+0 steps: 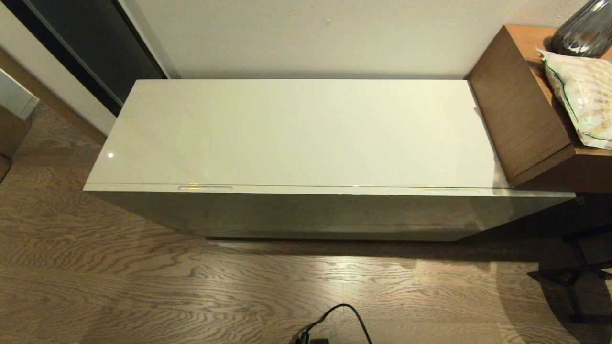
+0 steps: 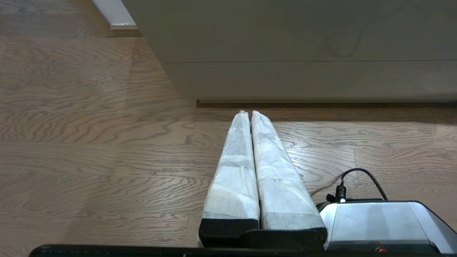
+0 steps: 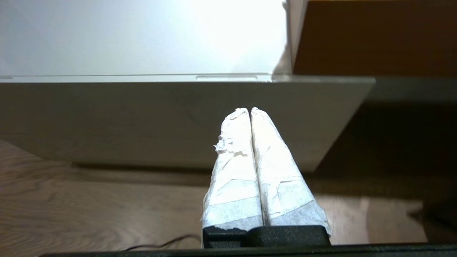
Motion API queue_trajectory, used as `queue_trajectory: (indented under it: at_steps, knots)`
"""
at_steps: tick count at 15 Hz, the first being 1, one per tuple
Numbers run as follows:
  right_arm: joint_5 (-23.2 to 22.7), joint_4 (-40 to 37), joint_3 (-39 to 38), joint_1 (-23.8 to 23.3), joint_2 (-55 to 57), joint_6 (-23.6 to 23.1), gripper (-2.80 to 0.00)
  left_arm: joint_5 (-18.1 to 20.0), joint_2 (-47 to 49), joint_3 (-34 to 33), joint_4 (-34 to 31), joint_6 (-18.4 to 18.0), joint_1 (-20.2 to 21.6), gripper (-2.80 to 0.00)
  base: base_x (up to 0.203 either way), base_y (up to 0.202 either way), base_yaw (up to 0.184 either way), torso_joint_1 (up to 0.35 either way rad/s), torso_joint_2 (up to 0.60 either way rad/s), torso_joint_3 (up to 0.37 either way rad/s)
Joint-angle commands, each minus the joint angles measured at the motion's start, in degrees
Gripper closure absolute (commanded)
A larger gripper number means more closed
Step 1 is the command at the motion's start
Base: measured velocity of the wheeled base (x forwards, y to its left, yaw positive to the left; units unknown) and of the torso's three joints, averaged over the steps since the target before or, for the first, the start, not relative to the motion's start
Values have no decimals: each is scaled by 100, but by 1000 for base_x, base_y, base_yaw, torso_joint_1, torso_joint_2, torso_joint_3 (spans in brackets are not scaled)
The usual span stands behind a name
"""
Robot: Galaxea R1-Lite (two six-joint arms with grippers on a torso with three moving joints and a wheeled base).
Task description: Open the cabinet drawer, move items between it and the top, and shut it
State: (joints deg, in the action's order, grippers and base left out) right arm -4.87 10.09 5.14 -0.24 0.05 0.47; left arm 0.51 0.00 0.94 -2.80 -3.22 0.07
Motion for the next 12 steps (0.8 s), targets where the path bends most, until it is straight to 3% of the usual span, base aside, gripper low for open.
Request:
queue_trajectory:
  at_steps: [1, 5, 12]
  knots:
    - [-105, 626, -559, -2, 4, -184, 0, 2, 9, 1, -1, -3, 1, 0, 0, 0, 0, 0, 0, 0]
    - [262, -1057, -332, -2, -3, -342, 0, 2, 9, -6, -1, -3, 1, 0, 0, 0, 0, 0, 0, 0]
    - [478, -992, -505, -2, -5, -188, 0, 2, 9, -6, -1, -3, 1, 0, 0, 0, 0, 0, 0, 0]
